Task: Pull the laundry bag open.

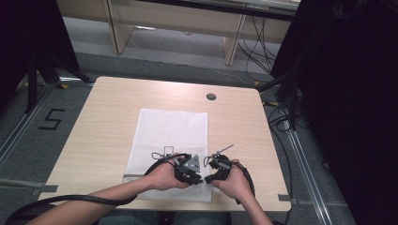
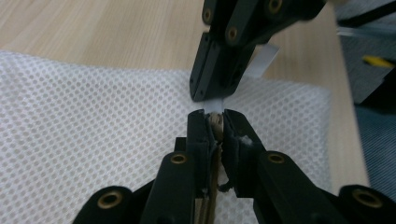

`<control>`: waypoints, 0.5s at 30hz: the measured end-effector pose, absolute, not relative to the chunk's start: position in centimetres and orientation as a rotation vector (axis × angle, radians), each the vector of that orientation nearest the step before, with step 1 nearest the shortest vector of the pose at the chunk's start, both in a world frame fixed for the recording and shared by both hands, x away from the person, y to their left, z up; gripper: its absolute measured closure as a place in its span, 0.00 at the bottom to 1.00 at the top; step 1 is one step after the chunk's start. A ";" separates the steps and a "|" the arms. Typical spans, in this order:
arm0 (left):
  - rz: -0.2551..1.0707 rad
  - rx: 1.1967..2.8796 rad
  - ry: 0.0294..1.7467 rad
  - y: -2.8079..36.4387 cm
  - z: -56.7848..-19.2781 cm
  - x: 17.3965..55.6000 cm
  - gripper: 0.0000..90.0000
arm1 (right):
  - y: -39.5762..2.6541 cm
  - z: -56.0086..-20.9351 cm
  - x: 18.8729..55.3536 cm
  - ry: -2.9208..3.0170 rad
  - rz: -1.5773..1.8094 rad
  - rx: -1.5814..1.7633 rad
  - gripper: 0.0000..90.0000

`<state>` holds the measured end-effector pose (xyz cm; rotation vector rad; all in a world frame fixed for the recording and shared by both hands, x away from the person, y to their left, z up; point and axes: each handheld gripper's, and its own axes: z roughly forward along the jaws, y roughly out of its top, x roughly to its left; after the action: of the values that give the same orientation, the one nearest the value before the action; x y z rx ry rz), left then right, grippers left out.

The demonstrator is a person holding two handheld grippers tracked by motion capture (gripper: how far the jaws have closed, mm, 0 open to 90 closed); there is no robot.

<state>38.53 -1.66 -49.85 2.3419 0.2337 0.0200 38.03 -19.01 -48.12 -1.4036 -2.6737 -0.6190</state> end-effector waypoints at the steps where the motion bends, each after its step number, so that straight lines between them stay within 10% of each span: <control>1: 0.019 2.343 0.233 -1.7 -49.8 38.6 0.89 | -19.0 -48.1 38.0 -2.675 -0.618 -1.403 1.00; 15: 0.043 2.343 0.199 -2.0 -50.3 38.5 0.88 | -19.2 -48.3 38.3 -2.694 -0.637 -1.369 1.00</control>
<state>38.46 -2.00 -50.33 2.3431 0.1985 0.0434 38.27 -19.17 -48.29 -1.3692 -2.6942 -0.6373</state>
